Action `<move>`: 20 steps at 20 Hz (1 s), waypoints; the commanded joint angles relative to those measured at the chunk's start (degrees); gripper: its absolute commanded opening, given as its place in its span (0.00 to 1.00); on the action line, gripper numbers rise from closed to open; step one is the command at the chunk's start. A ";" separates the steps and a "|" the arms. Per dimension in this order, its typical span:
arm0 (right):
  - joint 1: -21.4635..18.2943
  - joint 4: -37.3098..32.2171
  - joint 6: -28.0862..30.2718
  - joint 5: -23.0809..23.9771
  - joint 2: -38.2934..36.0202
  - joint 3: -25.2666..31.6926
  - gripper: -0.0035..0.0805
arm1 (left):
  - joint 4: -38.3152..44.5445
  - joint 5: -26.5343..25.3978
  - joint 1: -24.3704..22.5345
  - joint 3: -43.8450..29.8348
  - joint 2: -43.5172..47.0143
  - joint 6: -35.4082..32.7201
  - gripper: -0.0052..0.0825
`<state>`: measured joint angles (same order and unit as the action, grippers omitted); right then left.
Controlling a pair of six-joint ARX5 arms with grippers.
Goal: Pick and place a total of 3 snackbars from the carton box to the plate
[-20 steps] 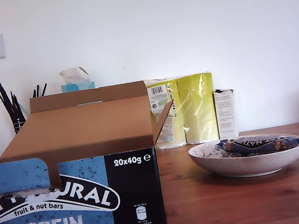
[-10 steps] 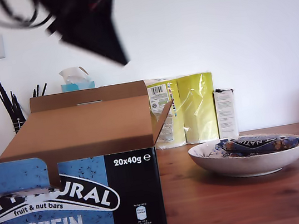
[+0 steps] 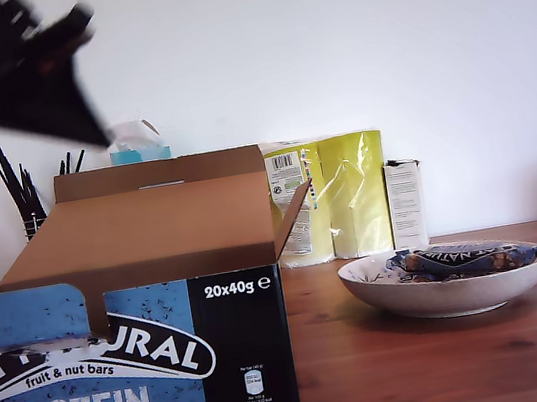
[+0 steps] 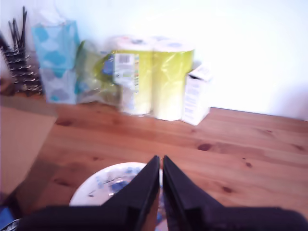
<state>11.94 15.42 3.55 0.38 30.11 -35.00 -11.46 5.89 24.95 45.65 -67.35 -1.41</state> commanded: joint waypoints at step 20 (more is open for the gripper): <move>-11.58 0.35 -9.46 -10.99 -23.23 13.73 0.03 | -4.50 -10.91 -7.56 -21.33 51.39 8.61 0.03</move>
<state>0.12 17.02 -5.10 -11.33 8.58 -21.91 -15.77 -4.54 17.26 25.47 -15.84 7.11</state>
